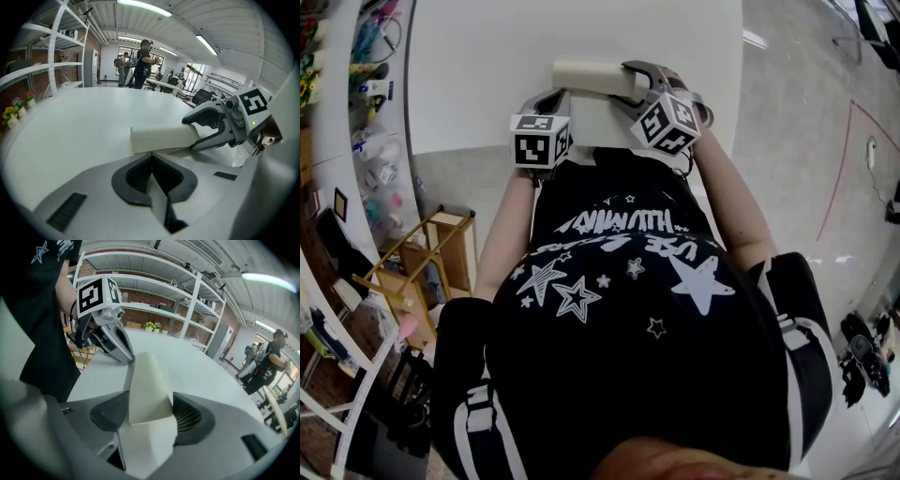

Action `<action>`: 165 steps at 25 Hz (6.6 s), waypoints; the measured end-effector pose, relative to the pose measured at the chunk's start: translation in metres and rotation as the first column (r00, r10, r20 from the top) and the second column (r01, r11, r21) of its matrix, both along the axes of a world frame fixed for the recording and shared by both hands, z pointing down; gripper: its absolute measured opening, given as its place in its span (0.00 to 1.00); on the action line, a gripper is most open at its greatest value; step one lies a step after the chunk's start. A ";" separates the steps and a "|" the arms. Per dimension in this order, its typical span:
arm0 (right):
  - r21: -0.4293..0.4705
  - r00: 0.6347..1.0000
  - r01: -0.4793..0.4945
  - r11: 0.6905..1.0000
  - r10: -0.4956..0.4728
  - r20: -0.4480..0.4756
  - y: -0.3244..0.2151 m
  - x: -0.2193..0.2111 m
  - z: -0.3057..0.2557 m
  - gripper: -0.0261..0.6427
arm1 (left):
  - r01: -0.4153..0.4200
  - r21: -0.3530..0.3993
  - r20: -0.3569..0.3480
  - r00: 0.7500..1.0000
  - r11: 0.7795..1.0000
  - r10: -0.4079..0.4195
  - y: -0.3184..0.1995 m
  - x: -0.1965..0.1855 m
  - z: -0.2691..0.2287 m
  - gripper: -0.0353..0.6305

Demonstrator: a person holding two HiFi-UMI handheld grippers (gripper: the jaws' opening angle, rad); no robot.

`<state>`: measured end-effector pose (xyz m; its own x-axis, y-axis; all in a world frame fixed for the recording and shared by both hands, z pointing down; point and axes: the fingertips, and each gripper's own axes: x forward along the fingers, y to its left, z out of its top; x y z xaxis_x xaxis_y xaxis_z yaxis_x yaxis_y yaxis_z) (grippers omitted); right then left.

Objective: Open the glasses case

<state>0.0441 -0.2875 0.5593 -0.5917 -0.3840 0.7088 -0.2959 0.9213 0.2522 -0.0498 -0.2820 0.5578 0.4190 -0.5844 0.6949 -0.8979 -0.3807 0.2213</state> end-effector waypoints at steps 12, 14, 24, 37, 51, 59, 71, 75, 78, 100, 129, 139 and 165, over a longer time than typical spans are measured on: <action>-0.155 0.996 0.090 0.984 -0.088 0.019 -0.002 0.002 -0.001 0.46 | 0.028 -0.005 -0.003 1.000 1.000 -0.028 -0.003 -0.001 0.001 0.07; -0.163 0.996 0.092 0.982 -0.088 0.029 -0.002 0.002 -0.002 0.46 | 0.031 -0.005 -0.003 1.000 0.999 -0.031 -0.002 -0.001 0.001 0.07; -0.210 0.992 0.113 0.971 -0.098 0.079 -0.004 0.002 -0.002 0.46 | 0.039 0.000 -0.001 0.999 0.999 -0.039 -0.003 -0.001 -0.001 0.07; -0.340 0.986 0.104 0.935 -0.052 0.159 -0.004 -0.002 -0.012 0.46 | -0.002 -0.035 0.018 1.000 0.999 0.003 0.002 0.004 0.006 0.07; -0.440 0.973 0.188 0.878 -0.106 0.204 -0.010 0.001 -0.011 0.46 | -0.032 0.013 -0.014 0.999 0.999 0.032 -0.003 0.011 -0.011 0.07; -0.521 0.955 0.181 0.834 -0.023 0.296 -0.018 0.007 -0.012 0.46 | -0.032 0.006 -0.029 0.999 0.999 0.032 -0.008 0.013 -0.011 0.07; -0.435 0.873 -0.063 0.898 0.260 0.412 -0.068 0.021 -0.031 0.46 | -0.050 -0.014 -0.041 0.998 0.999 0.049 -0.005 0.010 -0.012 0.07; -0.442 0.855 -0.112 0.890 0.313 0.413 -0.082 0.023 -0.028 0.46 | -0.063 -0.023 -0.042 0.997 0.998 0.062 -0.005 0.010 -0.011 0.07; -0.462 0.841 -0.124 0.878 0.340 0.420 -0.086 0.024 -0.024 0.46 | -0.073 -0.028 -0.043 0.997 0.997 0.071 -0.008 0.011 -0.009 0.07; -0.367 0.644 -0.346 0.863 0.503 0.576 0.033 0.020 -0.100 0.46 | -0.159 0.086 -0.209 0.962 0.984 0.174 0.063 -0.034 -0.065 0.07; -0.279 0.579 -0.529 0.802 0.581 0.572 0.270 -0.004 -0.131 0.05 | -0.223 0.254 -0.289 0.911 0.941 0.293 0.233 -0.034 -0.121 0.07; -0.261 0.579 -0.503 0.824 0.545 0.606 0.341 0.029 -0.140 0.05 | -0.200 0.305 -0.284 0.914 0.931 0.289 0.310 0.004 -0.144 0.07; -0.211 0.609 -0.430 0.878 0.455 0.650 0.534 0.060 -0.142 0.05 | -0.087 0.361 -0.298 0.933 0.928 0.203 0.521 0.022 -0.166 0.07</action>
